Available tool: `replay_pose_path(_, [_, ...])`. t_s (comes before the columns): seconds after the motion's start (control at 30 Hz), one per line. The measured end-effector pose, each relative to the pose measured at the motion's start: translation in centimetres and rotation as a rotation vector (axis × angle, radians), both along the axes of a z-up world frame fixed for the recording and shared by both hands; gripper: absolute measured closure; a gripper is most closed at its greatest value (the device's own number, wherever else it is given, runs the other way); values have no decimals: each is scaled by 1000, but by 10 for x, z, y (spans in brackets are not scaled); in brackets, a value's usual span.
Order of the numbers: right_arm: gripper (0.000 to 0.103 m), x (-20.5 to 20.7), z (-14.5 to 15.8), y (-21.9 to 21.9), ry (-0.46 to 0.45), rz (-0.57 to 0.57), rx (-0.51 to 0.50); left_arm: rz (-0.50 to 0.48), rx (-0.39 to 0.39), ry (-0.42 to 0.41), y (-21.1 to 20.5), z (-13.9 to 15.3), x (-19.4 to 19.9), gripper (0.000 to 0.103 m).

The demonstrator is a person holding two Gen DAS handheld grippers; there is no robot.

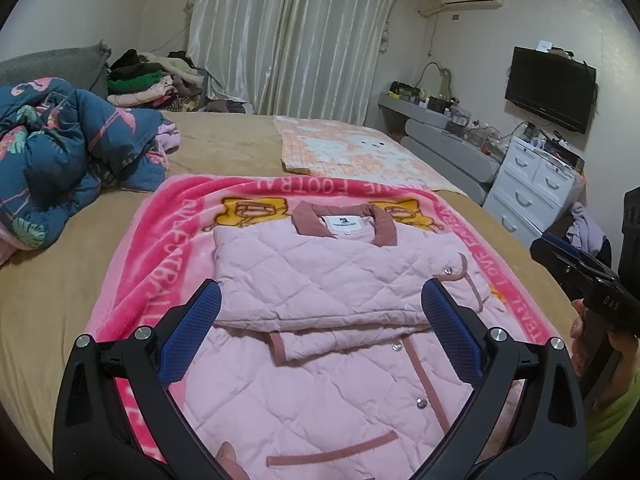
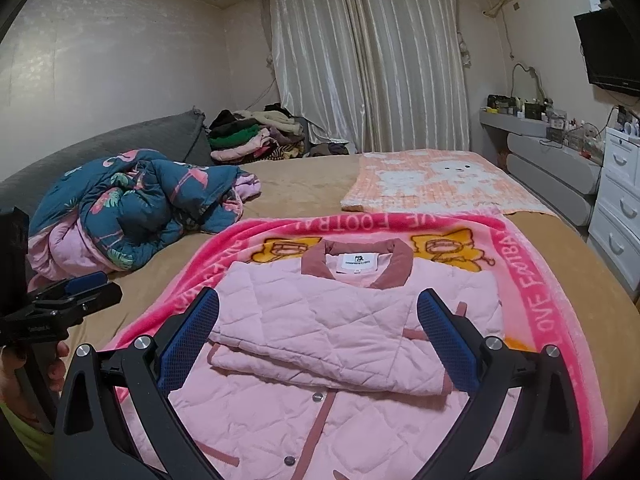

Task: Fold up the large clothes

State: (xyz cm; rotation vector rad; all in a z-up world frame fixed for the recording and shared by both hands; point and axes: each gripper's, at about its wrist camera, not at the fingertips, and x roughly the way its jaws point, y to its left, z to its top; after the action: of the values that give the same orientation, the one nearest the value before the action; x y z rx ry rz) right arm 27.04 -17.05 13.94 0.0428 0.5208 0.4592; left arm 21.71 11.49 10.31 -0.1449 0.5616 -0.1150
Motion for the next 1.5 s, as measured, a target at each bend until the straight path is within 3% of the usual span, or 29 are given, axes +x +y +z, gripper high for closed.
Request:
replay_pose_path(0.93, [4, -81, -21, -20, 52, 8, 18, 0, 26, 95, -31, -47, -77, 9])
replay_pose_path(1.5, [4, -114, -37, -26, 100, 9, -13, 57, 67, 145, -20, -65, -115, 9])
